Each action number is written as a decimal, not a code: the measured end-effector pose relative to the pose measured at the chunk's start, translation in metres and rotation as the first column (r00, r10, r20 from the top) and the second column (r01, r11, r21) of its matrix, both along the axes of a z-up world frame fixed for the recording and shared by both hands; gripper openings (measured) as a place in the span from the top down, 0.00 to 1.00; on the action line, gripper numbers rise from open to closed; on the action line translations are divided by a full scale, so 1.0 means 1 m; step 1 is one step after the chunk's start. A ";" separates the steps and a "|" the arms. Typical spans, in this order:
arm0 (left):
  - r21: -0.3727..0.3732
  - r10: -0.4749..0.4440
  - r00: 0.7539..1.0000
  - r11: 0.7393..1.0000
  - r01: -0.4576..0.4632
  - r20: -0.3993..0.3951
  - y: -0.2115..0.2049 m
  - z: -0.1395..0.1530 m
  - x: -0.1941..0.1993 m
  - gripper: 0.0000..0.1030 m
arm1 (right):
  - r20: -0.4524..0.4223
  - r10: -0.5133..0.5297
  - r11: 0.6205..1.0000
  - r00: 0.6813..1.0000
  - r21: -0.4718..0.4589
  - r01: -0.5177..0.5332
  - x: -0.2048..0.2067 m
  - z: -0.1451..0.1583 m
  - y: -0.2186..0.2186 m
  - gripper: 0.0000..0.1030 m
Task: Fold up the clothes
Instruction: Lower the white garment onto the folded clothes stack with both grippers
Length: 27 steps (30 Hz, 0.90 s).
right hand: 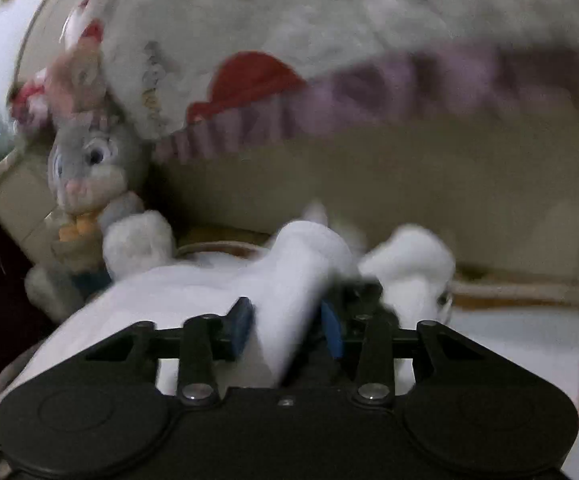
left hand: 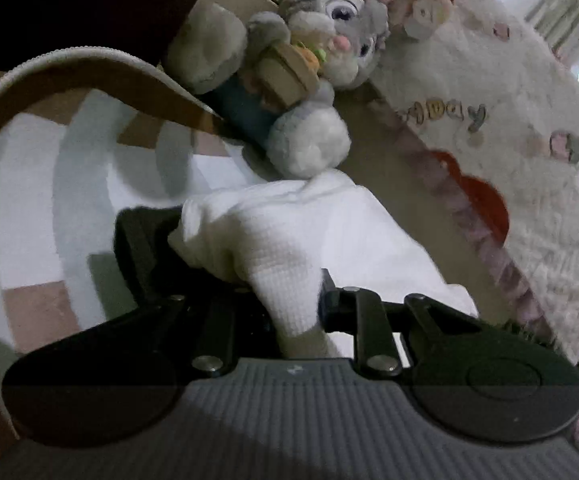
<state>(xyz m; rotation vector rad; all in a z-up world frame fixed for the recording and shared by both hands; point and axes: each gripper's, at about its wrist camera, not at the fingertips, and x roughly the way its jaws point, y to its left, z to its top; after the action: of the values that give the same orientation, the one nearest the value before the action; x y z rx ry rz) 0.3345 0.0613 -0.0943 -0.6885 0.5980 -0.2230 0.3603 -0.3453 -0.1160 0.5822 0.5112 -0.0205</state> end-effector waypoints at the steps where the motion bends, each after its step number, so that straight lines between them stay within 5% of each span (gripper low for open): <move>1: -0.002 0.004 1.000 1.000 -0.004 0.016 -0.001 0.001 0.000 0.81 | 0.019 -0.004 0.999 1.000 0.038 0.003 -0.006 -0.006 -0.003 0.54; 5: -0.042 0.031 1.000 0.999 -0.031 0.001 -0.001 -0.007 0.003 0.80 | 0.093 0.048 0.976 0.995 0.208 -0.066 -0.047 -0.005 -0.009 0.51; 10: -0.180 0.024 0.999 0.983 -0.028 -0.026 0.018 -0.022 0.005 0.79 | 0.129 0.209 0.893 0.969 0.380 -0.243 -0.105 -0.003 0.018 0.45; 17: -0.164 0.023 1.000 0.986 -0.025 -0.012 0.020 -0.022 0.011 0.75 | 0.028 0.329 0.903 0.944 0.283 -0.323 -0.127 -0.001 0.078 0.38; 21: -0.143 0.045 0.999 0.989 -0.045 -0.003 0.020 -0.019 0.011 0.74 | -0.021 0.334 0.894 0.942 0.324 -0.310 -0.112 0.004 0.081 0.38; 23: -0.155 0.074 0.997 0.985 -0.075 -0.012 0.019 -0.020 0.010 0.72 | -0.048 0.343 0.895 0.938 0.318 -0.311 -0.106 0.009 0.084 0.51; 27: -0.202 0.116 0.993 0.972 -0.121 -0.038 0.021 -0.022 0.009 0.72 | -0.123 0.388 0.920 0.914 0.115 -0.375 -0.107 0.027 0.103 0.65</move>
<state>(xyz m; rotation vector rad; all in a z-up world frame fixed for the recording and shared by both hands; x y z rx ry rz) 0.3434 0.0828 -0.1165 -0.9244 0.5611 -0.1655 0.2537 -0.2428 -0.0890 0.5624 0.7632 0.3375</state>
